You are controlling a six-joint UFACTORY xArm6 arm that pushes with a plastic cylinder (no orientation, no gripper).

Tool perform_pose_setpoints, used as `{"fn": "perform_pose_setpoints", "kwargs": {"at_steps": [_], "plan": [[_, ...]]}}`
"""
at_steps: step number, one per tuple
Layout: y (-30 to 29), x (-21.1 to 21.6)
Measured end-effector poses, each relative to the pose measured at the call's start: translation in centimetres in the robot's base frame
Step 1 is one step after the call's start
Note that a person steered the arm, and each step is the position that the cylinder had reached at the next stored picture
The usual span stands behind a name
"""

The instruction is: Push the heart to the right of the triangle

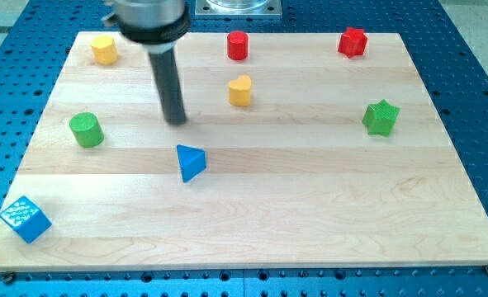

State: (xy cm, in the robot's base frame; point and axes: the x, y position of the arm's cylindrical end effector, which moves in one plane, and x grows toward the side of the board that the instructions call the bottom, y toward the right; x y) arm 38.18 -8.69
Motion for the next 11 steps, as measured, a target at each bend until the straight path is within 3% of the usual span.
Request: {"fn": "perform_pose_setpoints", "kwargs": {"at_steps": [1, 2, 3, 4, 5, 6, 7, 8, 9, 10, 11], "plan": [[5.9, -4.7], [12.6, -5.4], [17.6, 1.5], [18.7, -0.3], [17.4, -4.4], [13.7, -3.1], [13.5, 1.6], [12.8, -3.5], [9.2, -1.8], [9.2, 4.9], [9.0, 1.3]]}}
